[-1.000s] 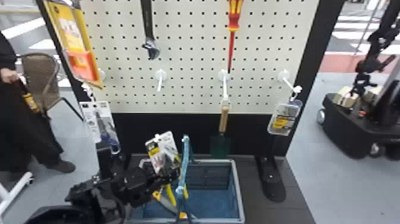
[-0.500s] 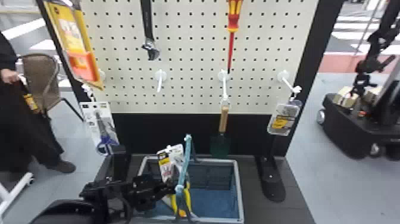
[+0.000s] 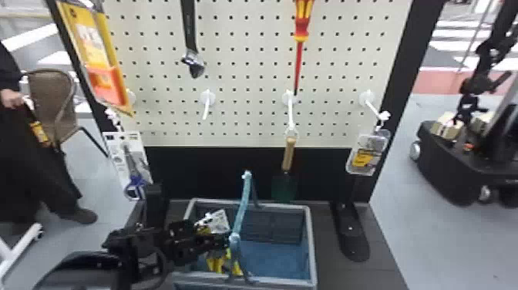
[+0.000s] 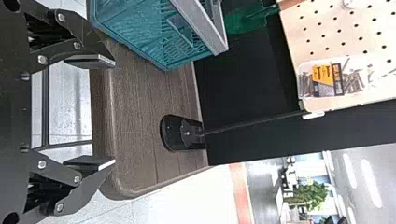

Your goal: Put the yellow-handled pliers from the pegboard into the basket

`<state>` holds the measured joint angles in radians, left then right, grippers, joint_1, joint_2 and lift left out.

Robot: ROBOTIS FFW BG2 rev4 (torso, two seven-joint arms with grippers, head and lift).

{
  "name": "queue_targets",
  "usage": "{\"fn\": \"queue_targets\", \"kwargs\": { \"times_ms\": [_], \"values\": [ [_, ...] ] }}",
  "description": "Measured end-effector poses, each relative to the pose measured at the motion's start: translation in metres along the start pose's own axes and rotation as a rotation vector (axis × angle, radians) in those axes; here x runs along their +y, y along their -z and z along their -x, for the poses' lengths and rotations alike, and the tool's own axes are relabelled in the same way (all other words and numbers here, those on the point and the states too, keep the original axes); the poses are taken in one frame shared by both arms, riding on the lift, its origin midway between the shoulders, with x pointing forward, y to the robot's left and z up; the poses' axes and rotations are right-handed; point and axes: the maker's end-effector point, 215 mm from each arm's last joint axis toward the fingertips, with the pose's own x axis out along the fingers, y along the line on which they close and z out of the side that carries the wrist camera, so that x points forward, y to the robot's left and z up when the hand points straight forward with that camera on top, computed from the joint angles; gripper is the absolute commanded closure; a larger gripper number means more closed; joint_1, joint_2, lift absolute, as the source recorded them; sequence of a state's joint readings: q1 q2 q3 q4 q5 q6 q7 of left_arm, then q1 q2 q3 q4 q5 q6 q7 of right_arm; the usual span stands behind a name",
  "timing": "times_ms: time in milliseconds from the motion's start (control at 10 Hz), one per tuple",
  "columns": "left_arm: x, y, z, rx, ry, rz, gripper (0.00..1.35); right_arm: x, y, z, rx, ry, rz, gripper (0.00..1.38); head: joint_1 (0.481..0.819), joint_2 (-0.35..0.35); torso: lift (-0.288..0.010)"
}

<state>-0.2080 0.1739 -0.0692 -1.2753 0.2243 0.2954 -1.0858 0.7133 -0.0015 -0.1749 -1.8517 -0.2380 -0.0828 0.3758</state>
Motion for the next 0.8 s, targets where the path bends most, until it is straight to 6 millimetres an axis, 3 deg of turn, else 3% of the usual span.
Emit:
{"fn": "queue_targets", "kwargs": {
  "times_ms": [100,300,800],
  "values": [
    [-0.001,-0.009,-0.001,-0.021,-0.001,-0.011,0.3,0.0,0.0,0.001,0.0,0.0,-0.001,0.53,0.549,0.0,-0.1],
    [-0.005,-0.032,0.001,-0.057,-0.009,-0.051,0.34,0.0,-0.003,0.0,-0.005,-0.001,0.0,0.53,0.549,0.0,-0.1],
    [-0.004,-0.043,0.007,-0.074,-0.023,-0.071,0.34,0.0,-0.002,-0.001,-0.005,-0.001,0.0,0.53,0.549,0.0,-0.1]
  ]
}}
